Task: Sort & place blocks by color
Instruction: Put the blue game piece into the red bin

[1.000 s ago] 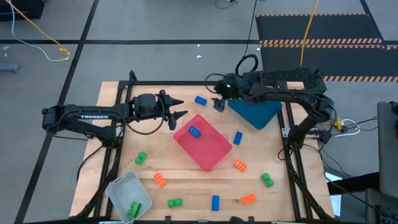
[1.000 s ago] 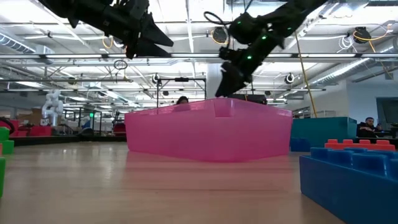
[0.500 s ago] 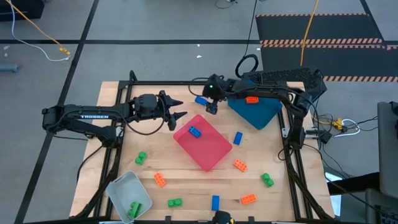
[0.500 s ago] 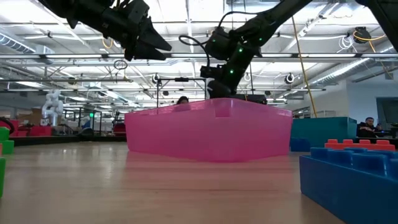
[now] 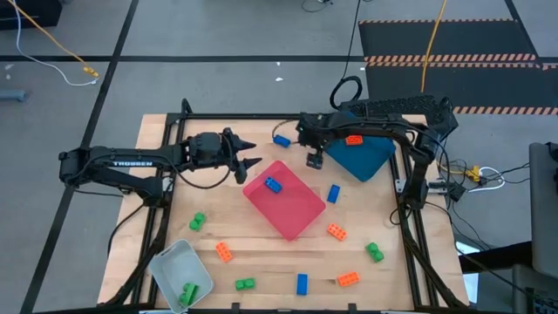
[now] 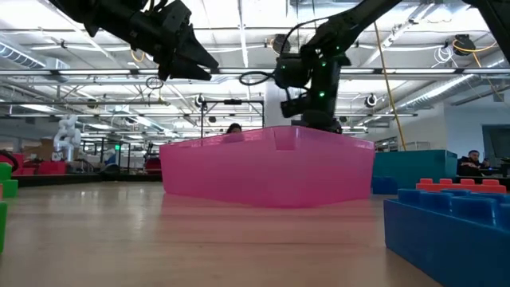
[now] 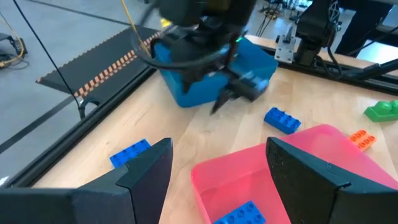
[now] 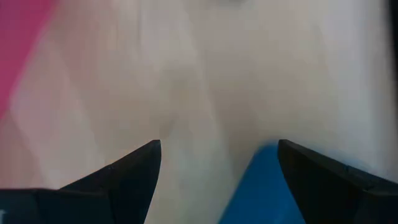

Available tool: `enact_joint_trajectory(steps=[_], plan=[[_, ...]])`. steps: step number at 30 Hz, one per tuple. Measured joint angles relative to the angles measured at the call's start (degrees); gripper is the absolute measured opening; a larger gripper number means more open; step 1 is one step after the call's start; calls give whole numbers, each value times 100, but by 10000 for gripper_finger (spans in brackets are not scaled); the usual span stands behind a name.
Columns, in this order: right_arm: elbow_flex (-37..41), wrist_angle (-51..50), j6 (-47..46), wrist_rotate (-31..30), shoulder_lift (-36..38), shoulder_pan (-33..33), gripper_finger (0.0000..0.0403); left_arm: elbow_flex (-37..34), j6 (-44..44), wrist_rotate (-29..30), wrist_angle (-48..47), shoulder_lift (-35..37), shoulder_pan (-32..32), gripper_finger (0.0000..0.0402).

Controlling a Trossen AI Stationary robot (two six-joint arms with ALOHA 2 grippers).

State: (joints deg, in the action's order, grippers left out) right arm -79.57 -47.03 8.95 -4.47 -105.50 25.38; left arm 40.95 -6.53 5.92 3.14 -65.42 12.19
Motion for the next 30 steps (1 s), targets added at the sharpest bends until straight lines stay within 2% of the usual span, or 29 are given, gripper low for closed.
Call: enact_joint_trajectory(steps=[4,9,16,22,30], plan=[[161,-555,-73,-9,367,-274,313,0,-2,-3,-187,0,0,257],[529,-699,-75,-18,1128,-822,313,0,-8,-3,-194,1,-4,257],[1676,-693,-96,-15,1944,-1776,313,0,-145,-4,-189,2,-4,257],[2513,-36,91,-181,2072,-2352,313,0,-168,-3,-104,2,-69,257],[2601,447,1269,-181,2042,-2588,313,0,-109,-3,-22,2,-70,257]])
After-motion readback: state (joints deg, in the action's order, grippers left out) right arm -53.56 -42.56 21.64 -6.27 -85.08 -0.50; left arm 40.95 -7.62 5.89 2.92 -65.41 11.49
